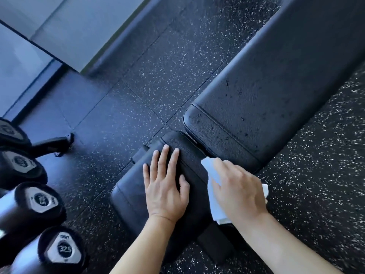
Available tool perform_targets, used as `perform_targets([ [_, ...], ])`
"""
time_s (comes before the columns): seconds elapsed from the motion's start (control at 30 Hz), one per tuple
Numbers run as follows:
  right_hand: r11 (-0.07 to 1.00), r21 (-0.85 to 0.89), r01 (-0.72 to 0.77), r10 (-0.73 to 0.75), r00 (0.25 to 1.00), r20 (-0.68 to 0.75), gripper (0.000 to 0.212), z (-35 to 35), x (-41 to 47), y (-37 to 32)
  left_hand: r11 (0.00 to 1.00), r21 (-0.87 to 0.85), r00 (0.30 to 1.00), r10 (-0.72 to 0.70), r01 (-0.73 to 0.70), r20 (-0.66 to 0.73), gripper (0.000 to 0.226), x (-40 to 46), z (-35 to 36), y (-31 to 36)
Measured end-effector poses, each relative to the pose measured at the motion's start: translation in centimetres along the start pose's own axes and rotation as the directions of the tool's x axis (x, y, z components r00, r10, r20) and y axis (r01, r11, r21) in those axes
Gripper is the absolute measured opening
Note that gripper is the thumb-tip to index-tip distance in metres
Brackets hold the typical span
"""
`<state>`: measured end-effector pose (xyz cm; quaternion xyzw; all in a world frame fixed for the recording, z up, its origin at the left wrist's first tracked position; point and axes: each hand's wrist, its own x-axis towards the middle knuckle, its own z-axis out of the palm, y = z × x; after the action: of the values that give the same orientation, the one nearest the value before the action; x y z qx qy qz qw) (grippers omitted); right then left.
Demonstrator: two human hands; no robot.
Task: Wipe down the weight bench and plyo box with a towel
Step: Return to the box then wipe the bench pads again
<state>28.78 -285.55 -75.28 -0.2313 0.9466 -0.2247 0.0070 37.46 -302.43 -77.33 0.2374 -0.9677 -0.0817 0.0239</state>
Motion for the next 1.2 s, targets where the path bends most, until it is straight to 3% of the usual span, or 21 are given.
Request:
perform_targets([
  [0.27, 0.998, -0.014, 0.068, -0.069, 0.997, -0.022, 0.023, 5.0, 10.0, -6.9, 0.999, -0.012, 0.999, 0.031, -0.031, -0.04, 0.073, 0.2, 0.7, -0.6],
  [0.33, 0.994, 0.047, 0.095, -0.094, 0.995, -0.039, 0.016, 4.6, 8.2, -5.9, 0.999, -0.014, 0.999, 0.032, -0.032, -0.033, 0.071, 0.1, 0.6, -0.7],
  [0.47, 0.986, 0.105, 0.132, -0.108, 0.973, -0.206, 0.019, 2.9, 1.7, -3.2, 0.999, -0.029, 0.999, 0.015, -0.016, -0.033, 0.074, 0.1, 0.3, -0.6],
  [0.57, 0.99, 0.124, 0.07, -0.044, 0.979, -0.199, 0.016, 2.6, -3.0, -1.7, 1.0, -0.022, 0.999, 0.014, -0.015, -0.042, 0.075, 0.2, 0.3, -0.7],
  [0.63, 0.967, 0.255, -0.025, 0.073, 0.981, -0.182, 0.008, 2.6, -6.0, -1.0, 0.999, -0.028, 0.999, 0.015, -0.016, -0.041, 0.074, 0.0, 0.3, -0.7],
  [0.7, 0.879, 0.435, -0.195, 0.28, 0.95, -0.139, 0.012, 3.0, -8.4, -1.3, 0.999, -0.035, 0.999, 0.014, -0.015, -0.036, 0.073, -0.1, 0.3, -0.6],
  [0.8, 0.655, 0.641, -0.4, 0.551, 0.833, -0.043, 0.019, 4.1, -10.8, -3.3, 0.999, -0.043, 0.999, 0.01, -0.012, -0.037, 0.071, 0.1, 0.2, -0.5],
  [0.97, 0.376, 0.729, -0.572, 0.685, 0.702, 0.198, 0.012, 6.2, -15.9, -9.9, 0.999, -0.042, 0.998, 0.019, -0.021, -0.06, 0.068, 0.3, 0.2, 0.1],
  [1.1, 0.208, 0.803, -0.559, 0.742, 0.624, 0.243, 0.021, 7.1, -17.7, -12.4, 0.998, -0.054, 0.996, 0.025, -0.03, -0.081, 0.066, -0.1, 0.4, -0.1],
  [1.2, 0.196, 0.853, -0.484, 0.791, 0.592, 0.154, 0.019, 7.1, -14.4, -10.0, 0.997, -0.062, 0.995, 0.039, -0.045, -0.092, 0.065, 0.0, 0.4, -0.3],
])
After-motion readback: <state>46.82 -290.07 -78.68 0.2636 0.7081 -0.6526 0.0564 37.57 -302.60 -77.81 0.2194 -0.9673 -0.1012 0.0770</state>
